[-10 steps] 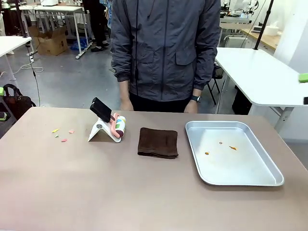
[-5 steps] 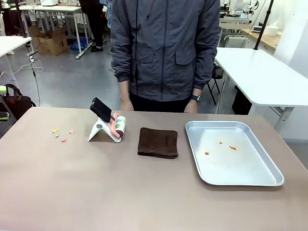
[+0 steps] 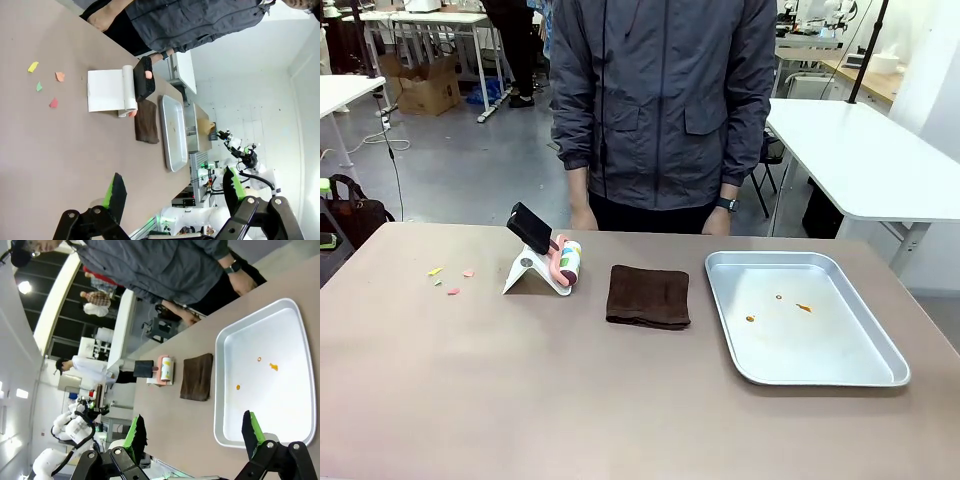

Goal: Clean the surface of the table.
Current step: Hold the Lint Roller with your left hand and the towel with your right hand.

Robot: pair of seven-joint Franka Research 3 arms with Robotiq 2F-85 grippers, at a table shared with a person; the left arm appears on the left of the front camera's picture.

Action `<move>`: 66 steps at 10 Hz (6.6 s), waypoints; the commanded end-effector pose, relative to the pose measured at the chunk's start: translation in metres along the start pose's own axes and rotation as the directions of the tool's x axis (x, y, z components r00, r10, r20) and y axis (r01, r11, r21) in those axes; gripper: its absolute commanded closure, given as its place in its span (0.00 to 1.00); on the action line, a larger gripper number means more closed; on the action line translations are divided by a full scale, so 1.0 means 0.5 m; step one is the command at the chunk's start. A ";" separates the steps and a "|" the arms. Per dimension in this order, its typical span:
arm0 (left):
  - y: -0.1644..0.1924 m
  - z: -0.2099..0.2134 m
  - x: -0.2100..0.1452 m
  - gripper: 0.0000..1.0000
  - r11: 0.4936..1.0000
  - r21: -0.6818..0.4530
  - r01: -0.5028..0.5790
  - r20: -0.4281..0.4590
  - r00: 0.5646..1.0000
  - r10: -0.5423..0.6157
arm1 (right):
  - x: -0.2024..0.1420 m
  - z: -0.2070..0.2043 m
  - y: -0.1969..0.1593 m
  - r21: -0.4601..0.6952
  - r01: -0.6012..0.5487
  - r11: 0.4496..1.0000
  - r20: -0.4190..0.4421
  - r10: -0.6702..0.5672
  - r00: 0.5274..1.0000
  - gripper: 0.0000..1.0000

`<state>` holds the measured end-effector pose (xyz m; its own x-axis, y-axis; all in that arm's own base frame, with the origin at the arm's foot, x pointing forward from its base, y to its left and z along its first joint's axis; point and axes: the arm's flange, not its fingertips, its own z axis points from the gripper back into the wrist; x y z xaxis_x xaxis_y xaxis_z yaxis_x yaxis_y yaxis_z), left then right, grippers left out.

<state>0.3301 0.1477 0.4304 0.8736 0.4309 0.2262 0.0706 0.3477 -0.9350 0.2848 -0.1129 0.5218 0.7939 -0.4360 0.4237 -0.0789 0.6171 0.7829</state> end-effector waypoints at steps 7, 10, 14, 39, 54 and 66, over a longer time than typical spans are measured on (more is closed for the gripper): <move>-0.174 -0.315 0.083 0.00 0.912 0.338 0.234 -0.378 0.921 -0.096 | 0.034 -0.416 0.244 -0.103 -0.369 0.924 -0.476 0.280 0.834 0.00; -0.168 -0.436 0.087 0.00 0.880 0.431 0.201 -0.365 0.930 -0.033 | -0.034 -0.605 0.284 -0.202 -0.289 0.936 -0.461 0.169 0.871 0.00; -0.121 -0.545 0.126 0.00 0.858 0.493 0.147 -0.318 0.948 0.021 | -0.112 -0.762 0.223 -0.325 -0.235 0.916 -0.501 0.044 0.864 0.00; -0.062 -0.637 0.170 0.00 0.877 0.471 0.096 -0.292 0.955 0.053 | -0.150 -1.079 0.154 -0.682 -0.246 0.688 -0.509 -0.205 0.836 0.00; -0.068 -0.646 0.167 1.00 0.894 0.433 0.112 -0.263 0.965 0.007 | -0.151 -1.076 0.148 -0.632 -0.269 0.727 -0.573 -0.206 0.793 1.00; -0.095 -0.238 0.093 1.00 0.997 0.011 0.078 -0.421 0.905 -0.066 | -0.183 -0.557 0.209 0.186 -0.155 0.970 -0.627 0.239 0.742 1.00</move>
<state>0.4331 0.0379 0.4578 0.9900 0.0272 0.1382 0.1139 0.4223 -0.8993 0.3947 0.1875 0.4283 0.9493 0.2570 0.1813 -0.2939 0.5201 0.8020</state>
